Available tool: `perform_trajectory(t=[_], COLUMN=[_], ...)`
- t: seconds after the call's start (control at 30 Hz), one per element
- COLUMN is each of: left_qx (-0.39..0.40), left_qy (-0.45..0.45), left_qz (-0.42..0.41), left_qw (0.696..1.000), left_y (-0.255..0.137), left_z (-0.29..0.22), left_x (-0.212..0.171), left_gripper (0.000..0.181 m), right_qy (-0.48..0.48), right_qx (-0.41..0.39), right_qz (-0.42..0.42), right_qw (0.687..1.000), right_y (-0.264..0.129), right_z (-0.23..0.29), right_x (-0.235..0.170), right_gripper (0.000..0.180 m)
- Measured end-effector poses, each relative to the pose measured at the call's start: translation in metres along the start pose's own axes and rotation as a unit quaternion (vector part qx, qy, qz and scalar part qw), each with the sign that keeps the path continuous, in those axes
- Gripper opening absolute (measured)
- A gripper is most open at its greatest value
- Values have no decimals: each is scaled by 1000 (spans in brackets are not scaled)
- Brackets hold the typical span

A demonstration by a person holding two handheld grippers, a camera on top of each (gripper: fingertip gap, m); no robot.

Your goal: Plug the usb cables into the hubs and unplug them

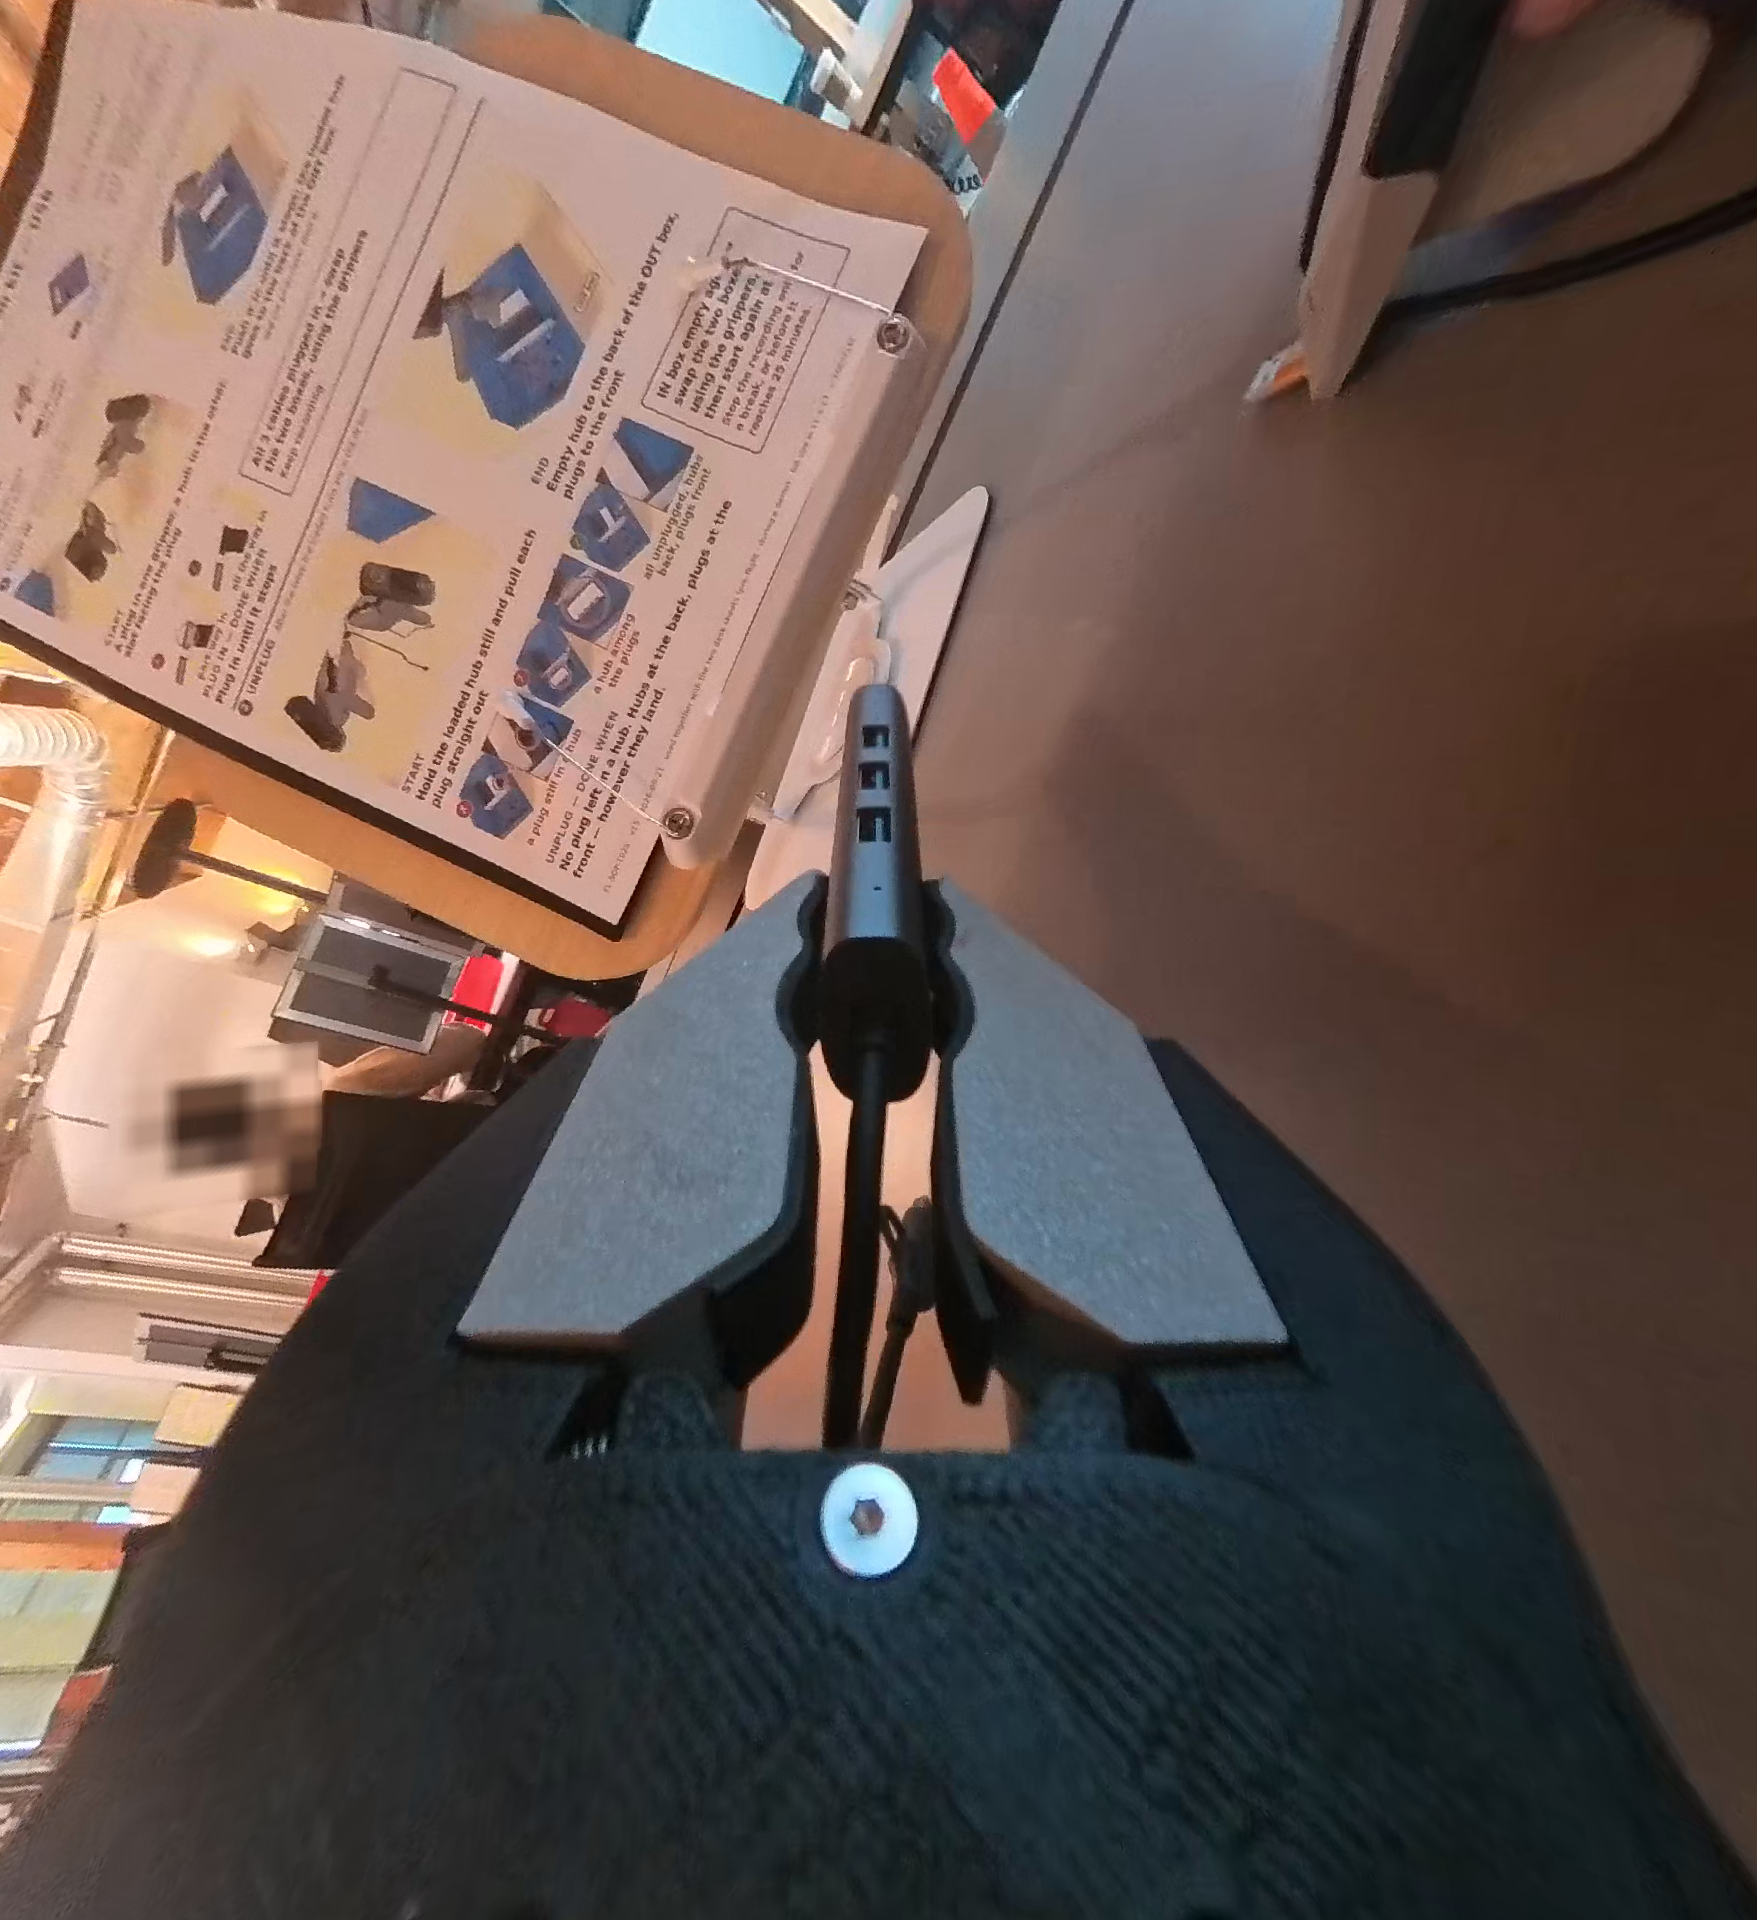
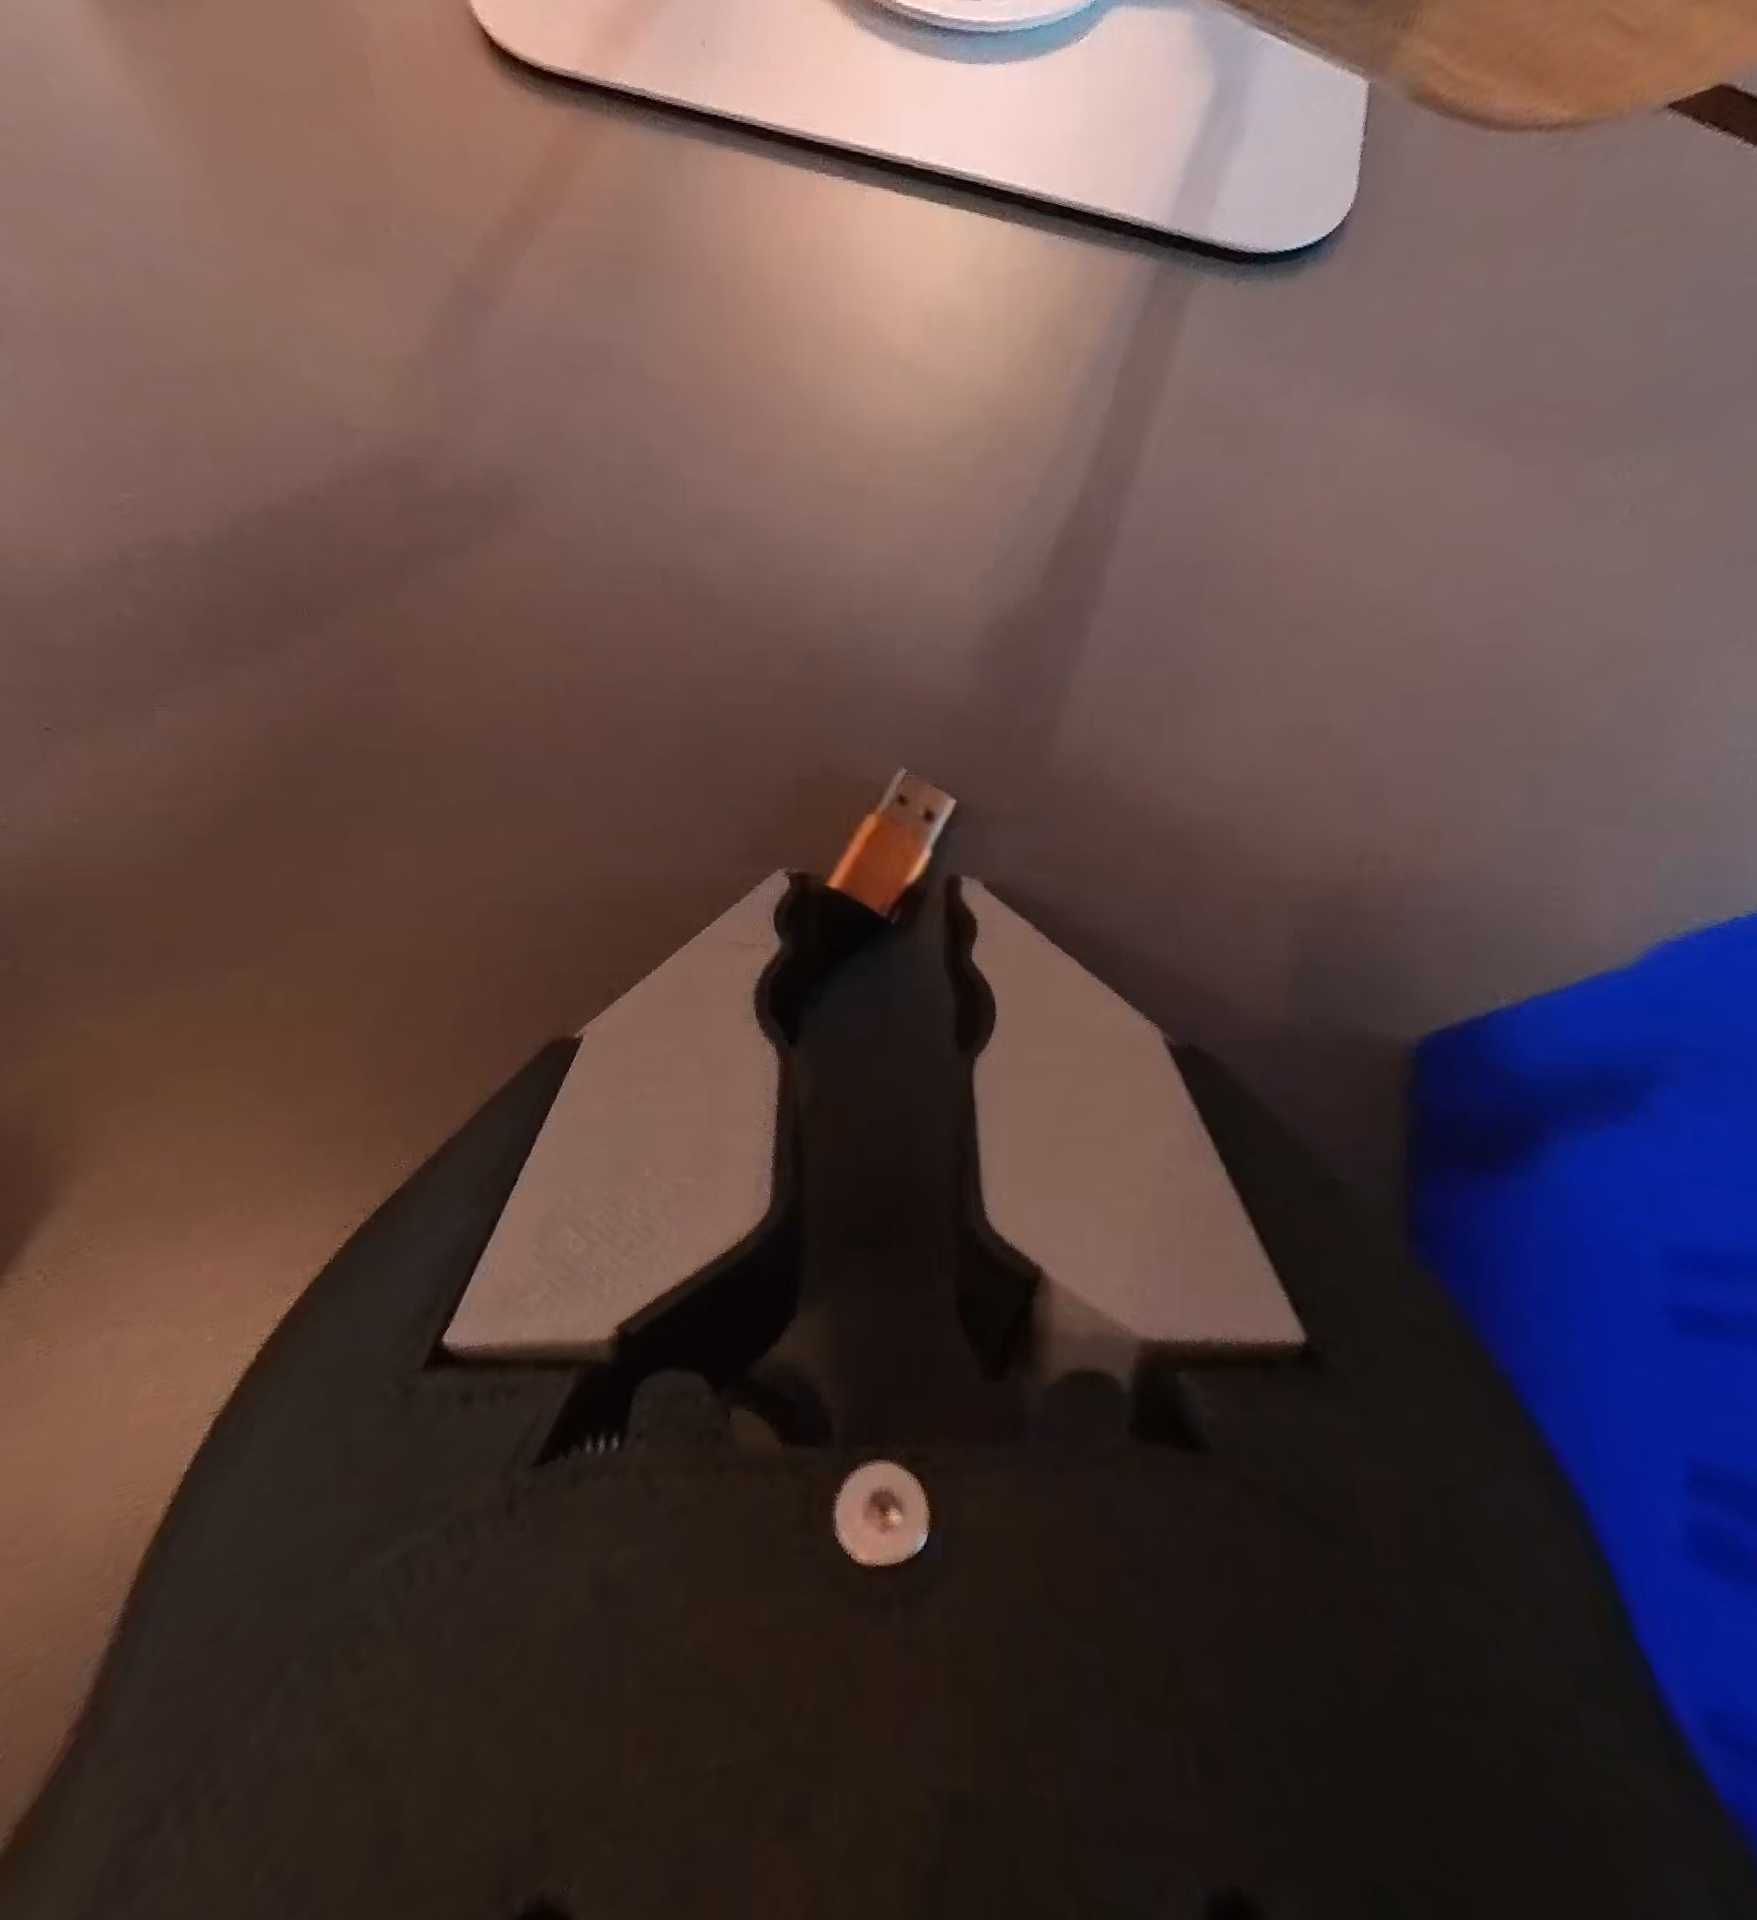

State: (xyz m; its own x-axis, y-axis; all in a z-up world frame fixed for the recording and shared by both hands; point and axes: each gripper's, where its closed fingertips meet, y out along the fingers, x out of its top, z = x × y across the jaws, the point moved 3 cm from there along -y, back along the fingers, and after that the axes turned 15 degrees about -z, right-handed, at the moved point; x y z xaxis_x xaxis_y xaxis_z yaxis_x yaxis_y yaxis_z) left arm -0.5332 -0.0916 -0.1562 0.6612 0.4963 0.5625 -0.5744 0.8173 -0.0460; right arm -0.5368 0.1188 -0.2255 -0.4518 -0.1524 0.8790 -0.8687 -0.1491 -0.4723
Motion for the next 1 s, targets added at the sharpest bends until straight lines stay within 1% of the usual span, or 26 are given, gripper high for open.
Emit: perform_trajectory(t=[0.07,0.13,0.2,0.27,0.3,0.37,0.43,0.5,0.53,0.6,0.67,0.77,0.87,1.0], left_qx=[0,6,14,12,6,-2,17,49,60,70,76,88,101,97], left_qy=[-2,-6,-22,-47,-56,-60,-54,-42,-35,-19,-5,20,43,48], left_qz=[0,7,25,38,35,7,-23,-55,-70,-98,-108,-117,-140,-140], left_qw=[1000,1000,999,998,998,998,998,996,995,993,991,989,984,984], left_y=[0,-1,-1,-2,-3,-5,-7,-11,-13,-17,-19,-20,-23,-23], left_z=[0,2,6,7,7,6,12,22,25,27,27,28,29,28], left_x=[0,-3,-10,-18,-19,-14,-4,8,13,22,27,33,42,42], left_gripper=[14,14,14,14,14,14,14,14,14,14,14,14,14,14], right_qy=[13,26,52,72,75,67,40,0,-17,-36,-44,-51,-66,-90], right_qx=[8,48,130,228,271,367,474,553,573,600,612,614,608,598], right_qz=[-1,-2,-13,-82,-130,-218,-278,-321,-335,-342,-341,-341,-358,-350], right_qw=[1000,998,990,968,951,902,834,769,748,722,712,711,705,715], right_y=[1,2,-2,-17,-30,-65,-106,-143,-154,-168,-173,-174,-180,-183], right_z=[-1,4,16,34,42,60,83,101,108,116,120,121,122,125], right_x=[1,2,7,29,43,67,80,83,82,79,77,76,77,77], right_gripper=[18,16,15,14,14,13,13,13,12,12,12,12,12,12])
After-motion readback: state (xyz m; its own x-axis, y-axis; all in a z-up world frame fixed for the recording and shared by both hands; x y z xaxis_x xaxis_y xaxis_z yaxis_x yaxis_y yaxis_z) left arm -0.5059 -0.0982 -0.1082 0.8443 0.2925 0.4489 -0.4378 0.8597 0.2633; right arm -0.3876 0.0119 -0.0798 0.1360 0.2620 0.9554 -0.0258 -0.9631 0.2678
